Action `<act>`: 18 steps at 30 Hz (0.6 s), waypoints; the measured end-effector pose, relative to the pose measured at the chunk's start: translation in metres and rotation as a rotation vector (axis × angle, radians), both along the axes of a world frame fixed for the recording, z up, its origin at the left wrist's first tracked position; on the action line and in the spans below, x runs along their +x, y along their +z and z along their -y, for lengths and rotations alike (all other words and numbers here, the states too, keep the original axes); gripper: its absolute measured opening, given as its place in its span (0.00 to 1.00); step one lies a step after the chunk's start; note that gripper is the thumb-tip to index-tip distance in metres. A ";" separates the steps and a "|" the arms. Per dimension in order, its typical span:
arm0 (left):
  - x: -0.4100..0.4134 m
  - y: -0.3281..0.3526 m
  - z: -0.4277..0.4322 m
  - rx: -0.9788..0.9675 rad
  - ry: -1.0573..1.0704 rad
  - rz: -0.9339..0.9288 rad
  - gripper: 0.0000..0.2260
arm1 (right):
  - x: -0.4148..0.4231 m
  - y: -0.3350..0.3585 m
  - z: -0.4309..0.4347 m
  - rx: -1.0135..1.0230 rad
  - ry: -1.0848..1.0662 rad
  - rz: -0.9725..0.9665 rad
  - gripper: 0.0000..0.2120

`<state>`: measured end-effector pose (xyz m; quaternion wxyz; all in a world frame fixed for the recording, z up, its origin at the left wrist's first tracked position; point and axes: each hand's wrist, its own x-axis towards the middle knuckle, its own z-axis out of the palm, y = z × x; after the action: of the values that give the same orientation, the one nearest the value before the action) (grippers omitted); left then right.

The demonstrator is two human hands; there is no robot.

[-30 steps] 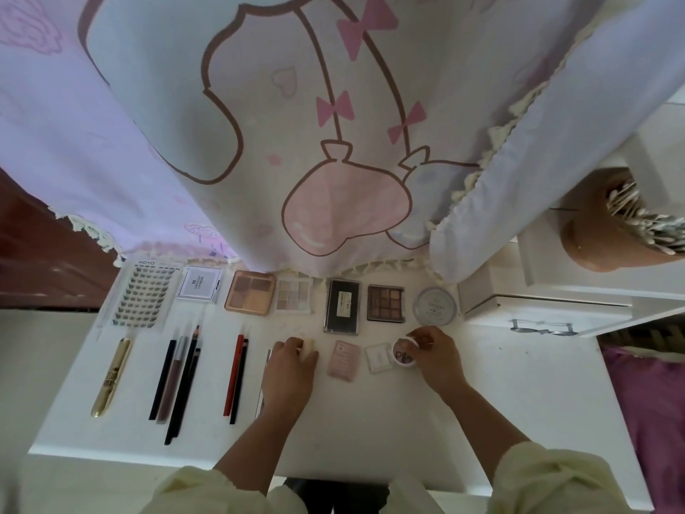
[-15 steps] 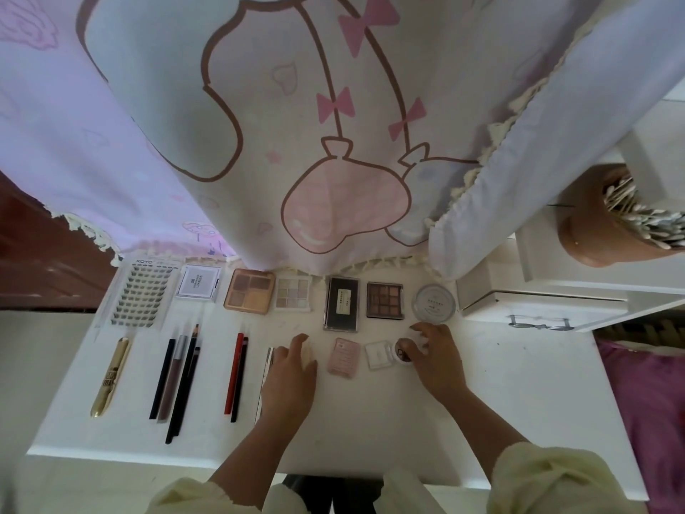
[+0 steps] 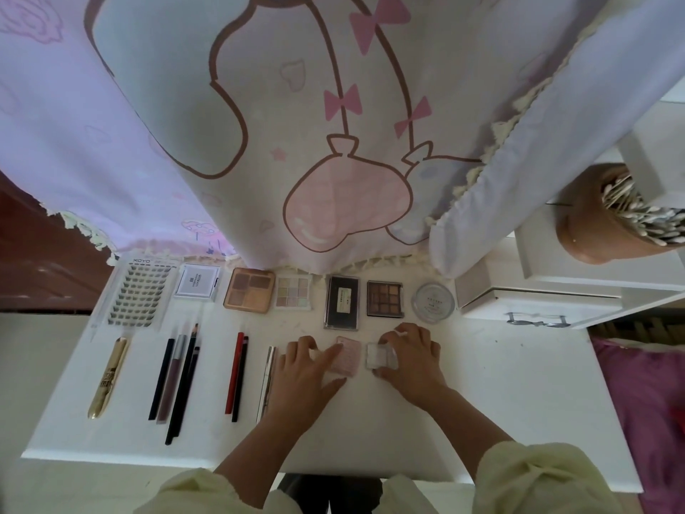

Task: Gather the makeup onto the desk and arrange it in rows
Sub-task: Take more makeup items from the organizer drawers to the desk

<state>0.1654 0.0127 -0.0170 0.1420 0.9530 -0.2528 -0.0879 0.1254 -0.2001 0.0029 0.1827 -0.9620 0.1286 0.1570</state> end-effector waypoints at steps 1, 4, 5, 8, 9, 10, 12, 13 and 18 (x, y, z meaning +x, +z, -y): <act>0.001 -0.004 0.001 0.002 -0.033 0.067 0.26 | -0.001 0.000 -0.001 -0.007 -0.006 0.000 0.24; 0.007 -0.008 0.005 0.014 -0.085 0.181 0.24 | 0.000 0.000 -0.004 -0.012 -0.014 0.003 0.23; 0.009 -0.009 0.006 0.018 -0.090 0.201 0.24 | 0.000 0.001 -0.005 -0.016 -0.014 0.004 0.23; 0.007 -0.010 0.008 0.024 -0.082 0.248 0.23 | 0.001 0.001 -0.005 -0.027 -0.025 -0.001 0.24; 0.006 -0.010 0.008 0.019 -0.082 0.256 0.23 | 0.001 0.001 -0.005 -0.023 -0.031 -0.004 0.24; 0.004 -0.010 0.008 0.011 -0.083 0.258 0.24 | 0.001 0.002 -0.005 -0.020 -0.034 -0.009 0.25; 0.004 -0.012 0.007 -0.011 -0.086 0.264 0.25 | 0.002 0.005 -0.006 -0.018 -0.039 -0.006 0.27; 0.004 -0.012 0.006 -0.023 -0.085 0.267 0.25 | 0.002 0.008 -0.007 -0.020 -0.042 0.004 0.27; -0.001 0.001 -0.011 -0.070 -0.032 0.219 0.22 | -0.006 0.022 -0.014 -0.012 -0.036 0.105 0.25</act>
<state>0.1639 0.0238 -0.0162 0.1454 0.9471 -0.2850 0.0236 0.1195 -0.1858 0.0248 0.1864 -0.9675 0.1369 0.1021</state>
